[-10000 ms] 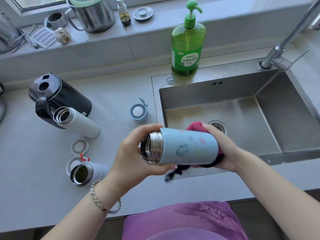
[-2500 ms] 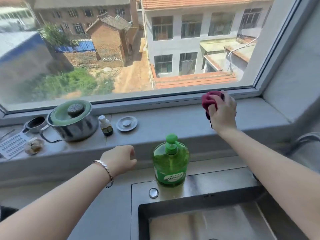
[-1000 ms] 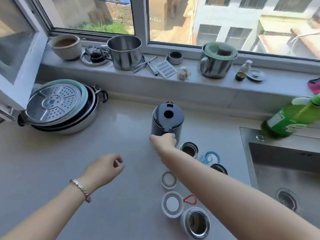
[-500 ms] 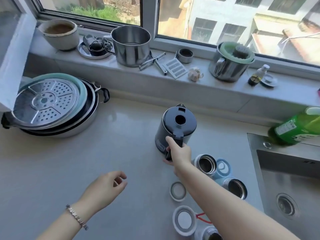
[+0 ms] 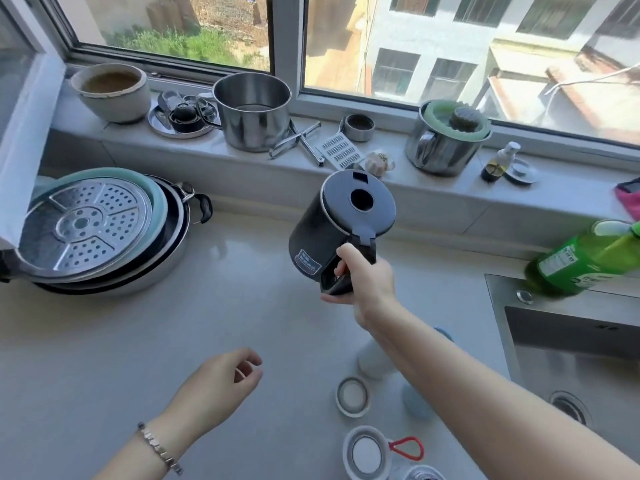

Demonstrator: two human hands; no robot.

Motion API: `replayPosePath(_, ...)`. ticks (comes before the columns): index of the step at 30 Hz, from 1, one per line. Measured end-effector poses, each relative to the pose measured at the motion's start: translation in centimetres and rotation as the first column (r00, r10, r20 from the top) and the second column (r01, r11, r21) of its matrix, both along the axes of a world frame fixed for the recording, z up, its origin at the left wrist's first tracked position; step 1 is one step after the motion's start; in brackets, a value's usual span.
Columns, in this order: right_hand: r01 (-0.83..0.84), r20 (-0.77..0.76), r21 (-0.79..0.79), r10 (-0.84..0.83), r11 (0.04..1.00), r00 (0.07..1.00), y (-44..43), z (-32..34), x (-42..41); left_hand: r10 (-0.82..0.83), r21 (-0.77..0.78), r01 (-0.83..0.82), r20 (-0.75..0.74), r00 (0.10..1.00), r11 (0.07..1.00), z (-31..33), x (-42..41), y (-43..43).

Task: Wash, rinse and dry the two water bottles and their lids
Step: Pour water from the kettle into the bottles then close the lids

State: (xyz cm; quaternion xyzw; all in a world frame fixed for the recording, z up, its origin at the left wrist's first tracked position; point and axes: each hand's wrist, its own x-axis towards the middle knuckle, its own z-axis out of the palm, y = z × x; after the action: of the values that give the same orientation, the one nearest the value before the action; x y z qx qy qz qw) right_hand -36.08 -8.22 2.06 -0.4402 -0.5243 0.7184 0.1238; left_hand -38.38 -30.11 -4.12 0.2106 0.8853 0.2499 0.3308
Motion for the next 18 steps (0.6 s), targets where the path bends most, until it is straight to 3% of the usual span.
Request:
replayPosePath(8,-0.166,-0.108,0.267,0.201,0.949,0.974,5.7,12.3,5.7,-0.064,0.135,0.077,-0.100,0.993,0.988,4.8,2.8,4.2)
replayPosePath(13,-0.215,-0.031,0.316,0.237,0.924,0.971,9.7,16.6,14.2,-0.151,0.222,0.183,-0.154,0.976,0.958,8.2,6.7,9.5)
replayPosePath(18,-0.214,0.133,0.336,0.179,0.917,0.975,13.2,15.8,24.3,-0.224,0.308,0.282,-0.212,0.951,0.909,8.7,12.7,15.0)
